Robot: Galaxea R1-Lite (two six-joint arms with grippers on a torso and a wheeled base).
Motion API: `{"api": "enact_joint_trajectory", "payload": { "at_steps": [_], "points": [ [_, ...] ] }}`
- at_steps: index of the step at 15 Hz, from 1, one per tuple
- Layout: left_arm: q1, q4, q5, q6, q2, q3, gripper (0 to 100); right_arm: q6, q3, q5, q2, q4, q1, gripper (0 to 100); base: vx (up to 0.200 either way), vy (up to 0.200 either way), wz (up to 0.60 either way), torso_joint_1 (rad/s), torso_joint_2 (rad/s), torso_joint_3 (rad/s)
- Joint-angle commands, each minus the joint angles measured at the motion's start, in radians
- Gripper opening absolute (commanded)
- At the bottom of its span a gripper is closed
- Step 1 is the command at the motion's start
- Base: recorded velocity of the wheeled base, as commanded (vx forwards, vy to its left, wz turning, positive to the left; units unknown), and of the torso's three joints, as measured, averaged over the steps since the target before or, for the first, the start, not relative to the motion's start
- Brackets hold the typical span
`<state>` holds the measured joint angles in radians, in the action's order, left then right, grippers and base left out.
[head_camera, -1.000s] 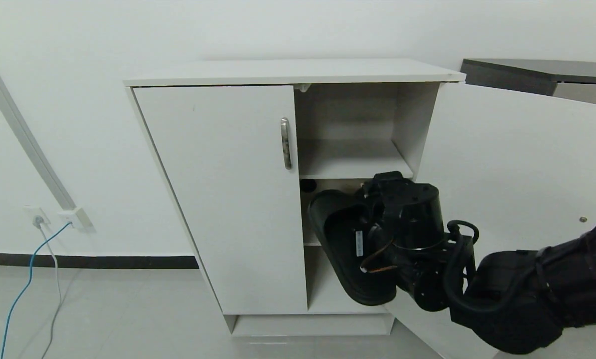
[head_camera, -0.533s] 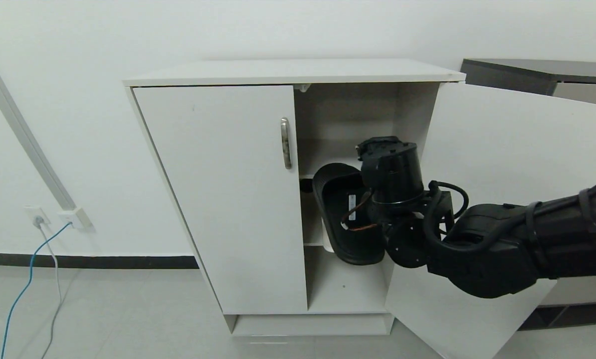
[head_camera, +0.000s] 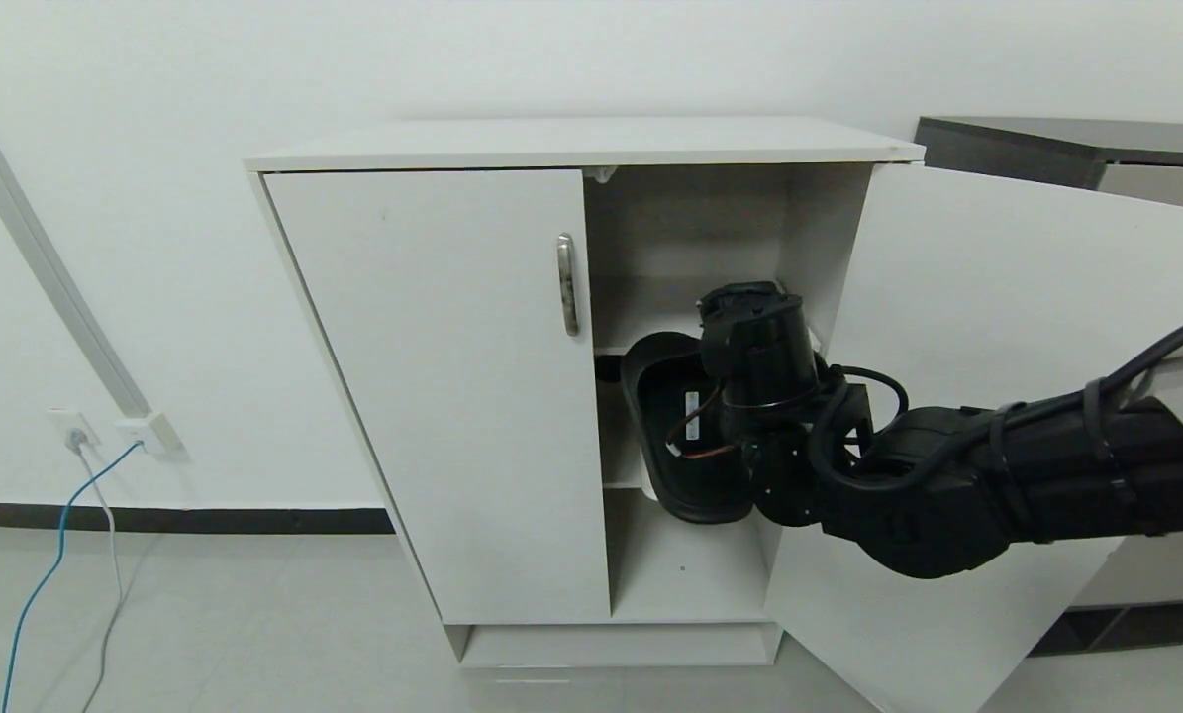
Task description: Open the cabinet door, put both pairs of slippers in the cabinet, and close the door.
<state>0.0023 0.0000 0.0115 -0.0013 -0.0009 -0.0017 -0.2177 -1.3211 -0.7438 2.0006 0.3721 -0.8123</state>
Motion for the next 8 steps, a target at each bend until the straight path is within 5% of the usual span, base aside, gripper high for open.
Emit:
{"api": "enact_joint_trajectory", "payload": {
  "at_steps": [1, 8],
  "points": [
    [0.001, 0.0, 0.001, 0.0, 0.001, 0.0, 0, 0.0, -0.004, 0.0, 0.003, 0.002, 0.005, 0, 0.2, 0.0, 0.0, 0.002, 0.0, -0.002],
    [0.001, 0.0, 0.001, 0.0, 0.001, 0.0, 0, 0.0, -0.004, 0.004, 0.001, 0.007, 0.009, 0, 0.2, 0.0, 0.0, -0.001, 0.0, 0.001]
  ]
}}
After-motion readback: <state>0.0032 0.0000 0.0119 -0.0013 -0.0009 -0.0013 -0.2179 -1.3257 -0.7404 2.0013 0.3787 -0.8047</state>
